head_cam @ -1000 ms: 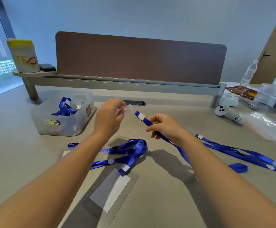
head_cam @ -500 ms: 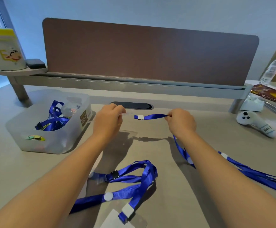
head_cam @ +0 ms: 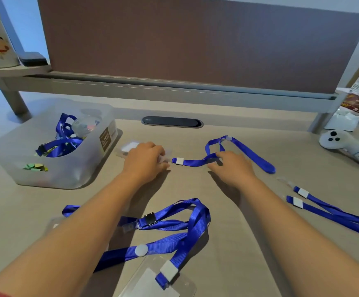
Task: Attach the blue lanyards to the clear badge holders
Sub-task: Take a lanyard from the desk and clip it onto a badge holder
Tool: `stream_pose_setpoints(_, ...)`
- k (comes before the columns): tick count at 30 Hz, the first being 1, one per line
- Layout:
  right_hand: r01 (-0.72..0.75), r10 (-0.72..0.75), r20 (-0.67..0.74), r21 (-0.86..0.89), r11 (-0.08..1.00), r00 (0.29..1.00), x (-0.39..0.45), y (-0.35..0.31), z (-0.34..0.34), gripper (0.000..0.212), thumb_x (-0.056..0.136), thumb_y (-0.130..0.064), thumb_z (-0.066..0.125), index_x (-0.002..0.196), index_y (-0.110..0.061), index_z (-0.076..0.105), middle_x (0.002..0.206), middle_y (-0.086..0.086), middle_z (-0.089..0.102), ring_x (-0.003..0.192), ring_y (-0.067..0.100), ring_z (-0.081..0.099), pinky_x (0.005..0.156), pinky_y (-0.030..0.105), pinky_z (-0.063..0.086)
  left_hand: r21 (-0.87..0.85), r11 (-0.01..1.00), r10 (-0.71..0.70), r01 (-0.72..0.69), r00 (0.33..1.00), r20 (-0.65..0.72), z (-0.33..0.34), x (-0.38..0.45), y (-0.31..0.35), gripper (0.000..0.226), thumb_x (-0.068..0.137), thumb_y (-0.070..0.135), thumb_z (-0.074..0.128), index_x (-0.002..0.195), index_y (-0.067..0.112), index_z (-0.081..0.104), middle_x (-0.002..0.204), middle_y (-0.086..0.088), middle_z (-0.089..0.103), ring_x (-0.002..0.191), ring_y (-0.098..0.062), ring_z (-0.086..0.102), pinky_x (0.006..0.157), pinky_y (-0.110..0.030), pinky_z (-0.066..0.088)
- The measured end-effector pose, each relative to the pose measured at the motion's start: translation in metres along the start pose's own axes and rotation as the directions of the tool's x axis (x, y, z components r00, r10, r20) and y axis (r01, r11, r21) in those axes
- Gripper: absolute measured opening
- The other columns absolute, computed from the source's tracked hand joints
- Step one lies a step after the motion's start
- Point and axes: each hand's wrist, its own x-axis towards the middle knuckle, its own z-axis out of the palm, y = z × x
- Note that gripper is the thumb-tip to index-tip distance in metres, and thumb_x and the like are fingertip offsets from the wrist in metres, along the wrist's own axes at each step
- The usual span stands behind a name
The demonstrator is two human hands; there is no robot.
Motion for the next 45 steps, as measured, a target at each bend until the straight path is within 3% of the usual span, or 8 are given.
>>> stream_pose_setpoints(8,0.027,-0.014,0.161,-0.084,0.996,0.987,0.011,0.012,0.019,0.058,0.092,-0.050,0.027,0.144,-0.028,0.019,0.158,0.004,0.012,0.143,0.033,0.010,0.114,0.052,0.012,0.108,0.987,-0.143,0.120,0.958,0.247,0.015,0.002,-0.006,0.072,0.076,0.065,0.038,0.132,0.021,0.026,0.145,-0.010,0.030,0.131,-0.033,0.026,0.107,-0.048,0.026)
stream_pose_setpoints(14,-0.100,0.106,0.001,-0.296,0.950,0.994,0.020,0.023,0.016,0.054,0.093,-0.050,0.021,0.134,-0.021,0.039,0.144,0.010,0.038,0.136,0.035,0.027,0.113,0.056,0.006,0.168,0.977,-0.171,0.134,0.958,0.230,0.029,0.021,0.000,0.069,0.079,0.066,0.027,0.131,0.021,0.022,0.144,-0.011,0.028,0.130,-0.035,0.024,0.107,-0.048,0.024)
stream_pose_setpoints(17,-0.187,0.126,-0.191,-0.351,0.918,0.974,0.024,0.028,0.009,0.052,0.094,-0.044,0.025,0.123,-0.009,0.051,0.135,0.015,0.046,0.126,0.034,0.039,0.111,0.051,0.020,0.137,0.986,-0.124,0.094,0.966,0.225,0.033,0.029,0.009,0.063,0.081,0.062,0.028,0.130,0.022,0.026,0.142,-0.010,0.031,0.129,-0.034,0.025,0.105,-0.048,0.023)
stream_pose_setpoints(19,-0.108,0.032,-0.253,-0.291,0.951,0.967,0.031,0.032,0.009,0.049,0.093,-0.042,0.031,0.122,-0.009,0.052,0.130,0.015,0.049,0.120,0.033,0.044,0.104,0.045,0.032,0.128,0.990,-0.090,0.062,0.971,0.220,0.034,0.033,0.011,0.059,0.083,0.059,0.029,0.130,0.024,0.027,0.143,-0.009,0.030,0.129,-0.034,0.024,0.105,-0.048,0.023)
stream_pose_setpoints(22,0.086,-0.098,-0.079,-0.141,0.986,0.992,0.043,0.034,0.019,0.055,0.092,-0.045,0.032,0.138,-0.015,0.032,0.143,0.014,0.038,0.130,0.033,0.036,0.105,0.045,0.032,0.155,0.986,-0.098,0.066,0.973,0.209,0.034,0.030,0.004,0.062,0.083,0.059,0.028,0.134,0.025,0.017,0.146,-0.009,0.026,0.130,-0.034,0.023,0.106,-0.048,0.023)
stream_pose_setpoints(33,-0.065,0.077,0.081,-0.134,0.989,0.994,0.057,0.049,0.020,0.059,0.093,-0.049,0.017,0.146,-0.025,0.012,0.158,0.009,0.008,0.146,0.028,0.003,0.116,0.055,0.007,0.186,0.971,-0.183,0.153,0.970,0.157,0.034,0.032,0.000,0.066,0.083,0.060,0.028,0.133,0.017,0.023,0.145,-0.011,0.028,0.130,-0.034,0.024,0.106,-0.048,0.023)
stream_pose_setpoints(39,0.102,-0.096,-0.127,0.041,0.994,0.987,0.031,0.030,0.006,0.045,0.091,-0.040,0.037,0.123,-0.010,0.046,0.127,0.015,0.053,0.115,0.032,0.048,0.094,0.043,0.041,0.006,0.994,-0.107,0.108,0.984,0.144,0.010,0.015,-0.001,0.065,0.083,0.052,0.041,0.135,0.018,0.023,0.149,-0.011,0.022,0.135,-0.032,0.017,0.110,-0.048,0.021)
stream_pose_setpoints(45,0.084,-0.090,-0.004,0.403,0.912,0.996,-0.039,-0.008,-0.006,0.048,0.091,-0.033,0.047,0.132,-0.010,0.043,0.139,0.010,0.047,0.127,0.025,0.045,0.106,0.039,0.038,-0.258,0.965,-0.003,0.043,0.988,0.154,-0.029,-0.056,-0.003,0.059,0.080,0.044,0.053,0.130,0.018,0.035,0.142,-0.007,0.038,0.128,-0.023,0.036,0.106,-0.038,0.030)
